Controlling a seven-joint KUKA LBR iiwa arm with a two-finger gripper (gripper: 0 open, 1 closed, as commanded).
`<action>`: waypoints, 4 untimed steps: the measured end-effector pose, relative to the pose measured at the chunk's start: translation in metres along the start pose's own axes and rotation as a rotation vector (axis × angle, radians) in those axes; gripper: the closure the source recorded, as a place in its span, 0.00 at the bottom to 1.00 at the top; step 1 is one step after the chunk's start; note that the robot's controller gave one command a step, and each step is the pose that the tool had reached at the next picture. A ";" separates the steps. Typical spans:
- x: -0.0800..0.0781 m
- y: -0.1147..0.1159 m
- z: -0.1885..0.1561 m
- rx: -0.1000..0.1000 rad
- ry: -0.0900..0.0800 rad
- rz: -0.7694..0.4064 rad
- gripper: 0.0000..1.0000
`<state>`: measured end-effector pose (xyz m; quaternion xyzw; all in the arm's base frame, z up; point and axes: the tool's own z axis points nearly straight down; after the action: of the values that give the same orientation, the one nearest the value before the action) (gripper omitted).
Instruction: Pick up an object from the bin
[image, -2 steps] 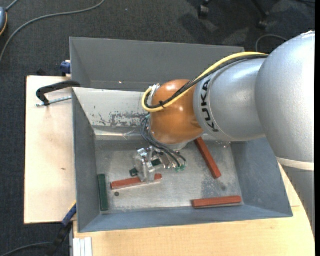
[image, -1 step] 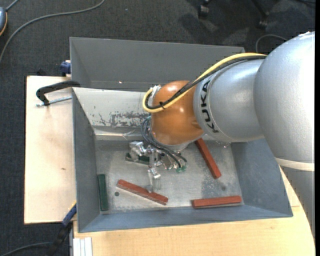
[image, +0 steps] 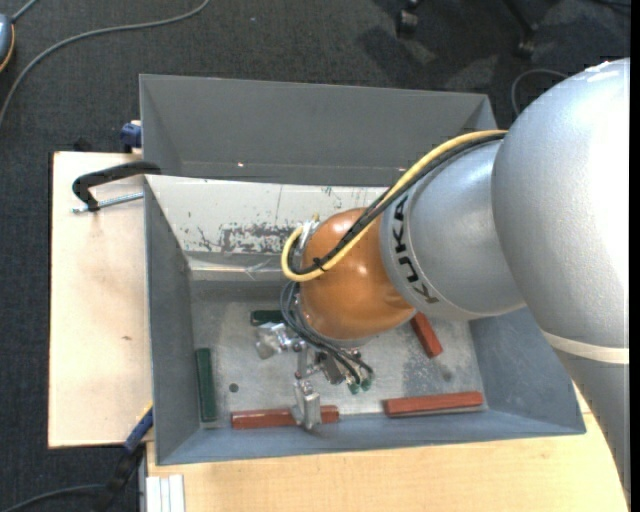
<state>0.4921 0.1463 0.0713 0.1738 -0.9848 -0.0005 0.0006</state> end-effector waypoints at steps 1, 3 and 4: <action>-0.017 -0.063 -0.042 0.005 -0.014 0.008 0.00; -0.015 -0.058 -0.039 0.000 -0.006 0.002 0.00; -0.072 -0.040 0.002 -0.001 -0.008 0.133 0.00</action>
Offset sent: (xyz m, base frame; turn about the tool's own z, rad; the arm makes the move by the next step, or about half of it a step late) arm 0.0331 -0.0500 0.0381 0.0004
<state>0.5730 0.1337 0.0695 0.1082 -0.9941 -0.0016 -0.0032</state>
